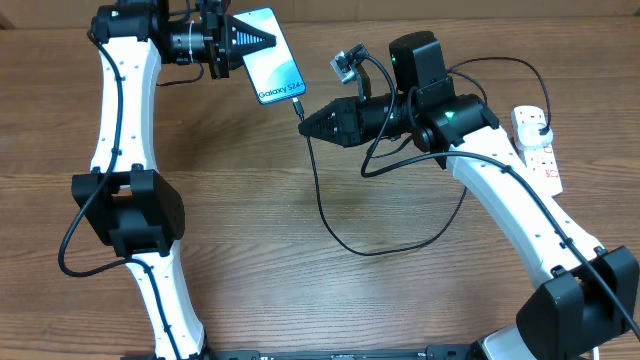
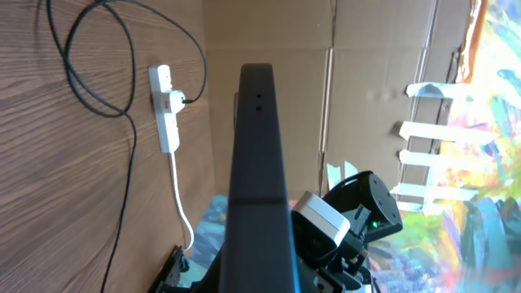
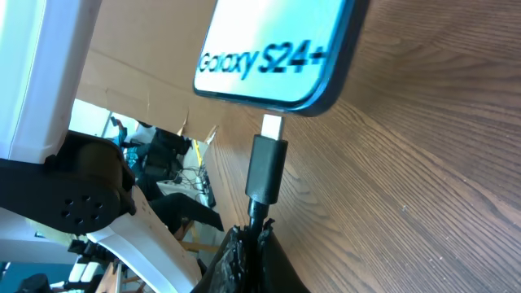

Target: Plug charger to phone and switch on socket

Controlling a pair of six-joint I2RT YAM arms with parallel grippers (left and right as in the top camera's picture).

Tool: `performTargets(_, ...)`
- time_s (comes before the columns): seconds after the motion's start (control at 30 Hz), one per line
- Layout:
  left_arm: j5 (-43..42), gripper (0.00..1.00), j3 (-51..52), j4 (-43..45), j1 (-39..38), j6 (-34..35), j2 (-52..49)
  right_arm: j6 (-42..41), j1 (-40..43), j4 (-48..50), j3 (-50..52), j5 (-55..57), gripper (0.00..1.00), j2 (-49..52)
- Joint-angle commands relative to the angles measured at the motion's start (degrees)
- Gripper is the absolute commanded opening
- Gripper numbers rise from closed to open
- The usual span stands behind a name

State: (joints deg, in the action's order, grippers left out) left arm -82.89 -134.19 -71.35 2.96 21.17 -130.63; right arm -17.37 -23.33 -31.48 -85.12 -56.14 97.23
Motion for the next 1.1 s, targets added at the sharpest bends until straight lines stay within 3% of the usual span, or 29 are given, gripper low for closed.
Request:
performTargets(0.0,1.66,0.04,-1.18,0.52,-0.42,3.54,0.33,1.31,0.13,-0.17,-0.33,-0.26,0.04,-1.86)
performTargets(0.23,2.54,0.04,-1.18,5.33,-0.42,8.07,0.33,4.35,0.02,-2.10,-0.33,0.31,0.04,-1.86)
performTargets(0.5,2.80,0.04,-1.16,5.44,-0.48,8.04,0.33,8.28,0.02,-1.75,-0.33,0.39,0.04,-1.86)
performTargets(1.07,3.85,0.04,-1.16,5.40,-3.10,8.00,0.33,7.58,0.04,-2.05,-0.33,2.54,0.04,-1.86)
